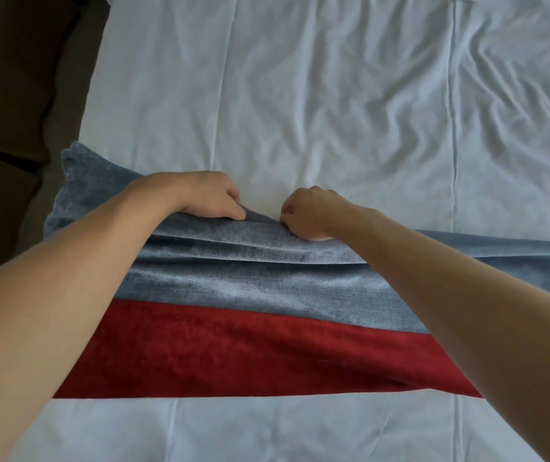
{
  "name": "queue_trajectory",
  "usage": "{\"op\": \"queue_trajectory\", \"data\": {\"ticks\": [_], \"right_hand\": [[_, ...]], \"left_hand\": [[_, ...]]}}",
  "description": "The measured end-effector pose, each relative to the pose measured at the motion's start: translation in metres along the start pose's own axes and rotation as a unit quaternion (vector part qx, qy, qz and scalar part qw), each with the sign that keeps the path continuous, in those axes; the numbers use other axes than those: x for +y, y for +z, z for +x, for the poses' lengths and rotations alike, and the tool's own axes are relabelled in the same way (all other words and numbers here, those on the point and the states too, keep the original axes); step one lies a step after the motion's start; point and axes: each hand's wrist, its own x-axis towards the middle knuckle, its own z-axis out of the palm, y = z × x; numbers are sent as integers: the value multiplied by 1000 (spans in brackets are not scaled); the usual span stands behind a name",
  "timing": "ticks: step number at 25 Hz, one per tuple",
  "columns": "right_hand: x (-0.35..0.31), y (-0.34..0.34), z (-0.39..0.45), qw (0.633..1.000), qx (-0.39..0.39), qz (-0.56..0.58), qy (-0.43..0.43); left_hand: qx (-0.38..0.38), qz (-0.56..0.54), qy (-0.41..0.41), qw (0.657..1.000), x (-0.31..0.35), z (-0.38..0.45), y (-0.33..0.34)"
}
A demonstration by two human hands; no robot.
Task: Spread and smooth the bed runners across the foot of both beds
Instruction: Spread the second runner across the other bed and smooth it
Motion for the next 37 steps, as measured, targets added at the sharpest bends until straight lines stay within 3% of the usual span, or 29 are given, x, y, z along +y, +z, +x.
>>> {"op": "queue_trajectory", "data": {"ticks": [6,10,13,16,20,24,30,34,37], "right_hand": [[2,-23,3,991,-116,66,5],[15,-28,6,994,-60,96,10],[24,-31,9,999,-7,44,-11],[32,-33,12,995,48,90,13],[43,-39,4,988,15,149,19],[49,-36,-9,1000,1,14,20],[71,-64,7,962,227,-122,89],[97,-55,-6,982,150,-88,70],[129,-44,-26,982,147,-64,96]], "left_hand": [[91,22,31,995,8,3,-5],[169,-94,25,981,15,11,-8],[242,-32,51,968,16,21,-9],[315,6,87,945,14,30,-7],[304,87,130,939,8,36,-1],[360,161,135,909,4,39,-1],[457,172,72,870,24,52,-1],[412,168,70,893,41,62,3],[417,213,82,880,49,69,6]]}}
